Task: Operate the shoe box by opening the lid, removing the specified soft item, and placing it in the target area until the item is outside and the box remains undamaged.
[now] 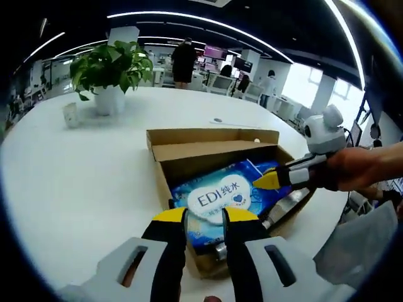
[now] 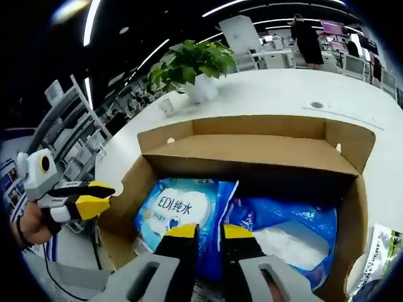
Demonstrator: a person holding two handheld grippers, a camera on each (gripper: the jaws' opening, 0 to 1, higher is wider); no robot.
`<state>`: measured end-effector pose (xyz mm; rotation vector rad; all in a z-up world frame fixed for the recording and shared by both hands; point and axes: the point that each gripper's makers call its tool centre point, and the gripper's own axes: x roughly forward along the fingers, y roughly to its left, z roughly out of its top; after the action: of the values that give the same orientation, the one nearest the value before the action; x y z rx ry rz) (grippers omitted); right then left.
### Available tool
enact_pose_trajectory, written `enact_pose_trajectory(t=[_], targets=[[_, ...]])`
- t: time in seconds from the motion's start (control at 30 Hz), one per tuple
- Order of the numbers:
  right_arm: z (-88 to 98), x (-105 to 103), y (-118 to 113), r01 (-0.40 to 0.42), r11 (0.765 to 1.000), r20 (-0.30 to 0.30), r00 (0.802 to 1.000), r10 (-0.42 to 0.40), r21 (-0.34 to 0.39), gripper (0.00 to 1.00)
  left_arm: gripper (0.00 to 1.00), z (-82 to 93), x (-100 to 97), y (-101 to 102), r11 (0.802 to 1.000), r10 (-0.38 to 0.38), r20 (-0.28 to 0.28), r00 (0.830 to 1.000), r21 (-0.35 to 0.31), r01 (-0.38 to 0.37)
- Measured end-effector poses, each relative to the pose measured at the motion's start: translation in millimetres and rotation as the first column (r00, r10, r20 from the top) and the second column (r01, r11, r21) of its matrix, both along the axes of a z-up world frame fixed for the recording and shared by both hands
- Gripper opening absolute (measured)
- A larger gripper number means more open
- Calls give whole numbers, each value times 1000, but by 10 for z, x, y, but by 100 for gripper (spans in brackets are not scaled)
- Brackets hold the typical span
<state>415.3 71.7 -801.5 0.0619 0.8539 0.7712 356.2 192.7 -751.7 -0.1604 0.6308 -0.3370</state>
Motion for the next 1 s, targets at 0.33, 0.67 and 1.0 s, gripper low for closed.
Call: enact_pose_trajectory(t=[0.33, 0.67, 1.0], targets=[[50, -48, -62, -72, 995, 69, 995, 77, -73, 0, 21, 30, 42, -60, 1000, -11, 3, 1000, -12, 12], [214, 6, -355, -7, 999, 82, 997, 9, -32, 0, 25, -4, 119, -264, 997, -72, -20, 997, -3, 72], [330, 55, -752, 61, 997, 117, 992, -57, -35, 0, 25, -183, 195, -539, 992, -125, -71, 990, -6, 125]])
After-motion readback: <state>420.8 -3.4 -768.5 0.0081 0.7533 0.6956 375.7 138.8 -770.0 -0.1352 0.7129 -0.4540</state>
